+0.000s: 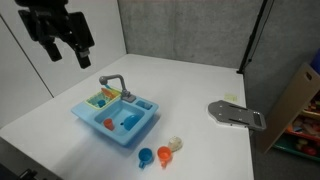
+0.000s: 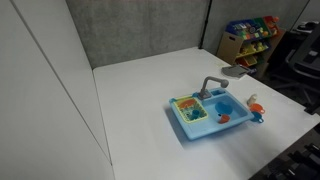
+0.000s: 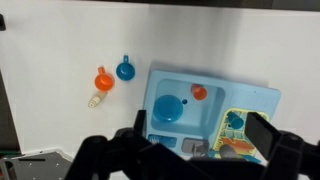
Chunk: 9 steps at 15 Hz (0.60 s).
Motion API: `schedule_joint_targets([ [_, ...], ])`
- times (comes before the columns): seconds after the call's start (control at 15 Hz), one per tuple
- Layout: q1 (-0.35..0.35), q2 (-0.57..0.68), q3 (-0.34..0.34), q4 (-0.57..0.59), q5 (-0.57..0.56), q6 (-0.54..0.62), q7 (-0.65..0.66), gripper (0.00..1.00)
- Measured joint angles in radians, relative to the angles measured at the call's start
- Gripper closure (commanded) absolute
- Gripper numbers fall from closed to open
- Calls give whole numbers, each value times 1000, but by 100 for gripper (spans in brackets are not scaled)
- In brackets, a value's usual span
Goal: Put the blue cup on the table
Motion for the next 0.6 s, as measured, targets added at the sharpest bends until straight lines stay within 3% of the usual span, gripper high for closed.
schedule_joint_targets([
  [0.6,27,-112,2,29,54,-101,0,0],
])
